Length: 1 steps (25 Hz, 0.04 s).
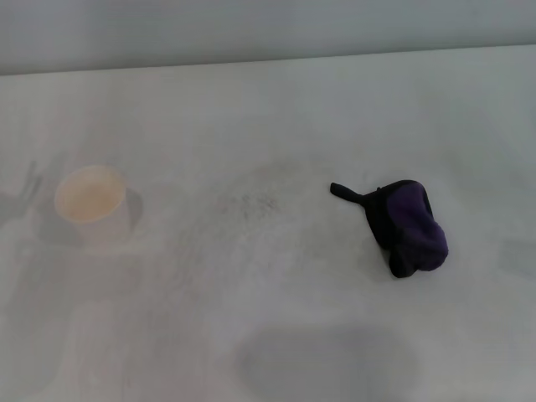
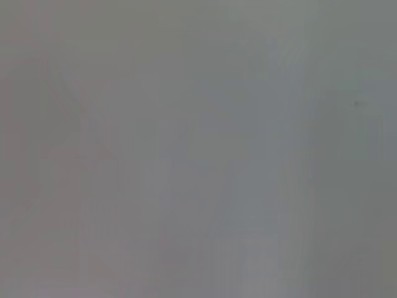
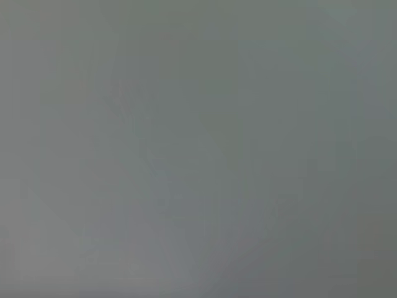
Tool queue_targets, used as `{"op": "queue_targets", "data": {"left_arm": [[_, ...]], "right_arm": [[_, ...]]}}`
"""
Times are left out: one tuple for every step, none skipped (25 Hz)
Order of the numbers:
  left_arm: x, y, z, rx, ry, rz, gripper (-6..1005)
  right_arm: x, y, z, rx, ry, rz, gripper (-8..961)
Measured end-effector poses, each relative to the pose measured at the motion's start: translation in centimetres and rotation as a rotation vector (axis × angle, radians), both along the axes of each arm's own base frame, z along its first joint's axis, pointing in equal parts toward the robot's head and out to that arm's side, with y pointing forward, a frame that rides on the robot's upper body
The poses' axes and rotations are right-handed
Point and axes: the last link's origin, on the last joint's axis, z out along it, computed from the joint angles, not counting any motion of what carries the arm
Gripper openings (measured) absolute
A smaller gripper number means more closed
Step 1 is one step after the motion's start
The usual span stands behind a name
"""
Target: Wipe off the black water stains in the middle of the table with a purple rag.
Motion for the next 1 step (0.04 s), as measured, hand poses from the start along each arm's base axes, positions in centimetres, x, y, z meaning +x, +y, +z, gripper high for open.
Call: {"op": "queue_targets", "data": {"left_arm": [[0.02,0.03,0.00,0.001,-0.001,0.000,861]], "right_arm": [[-0.01,0.01,0.01,0.000,0.000,0.000,404]]}}
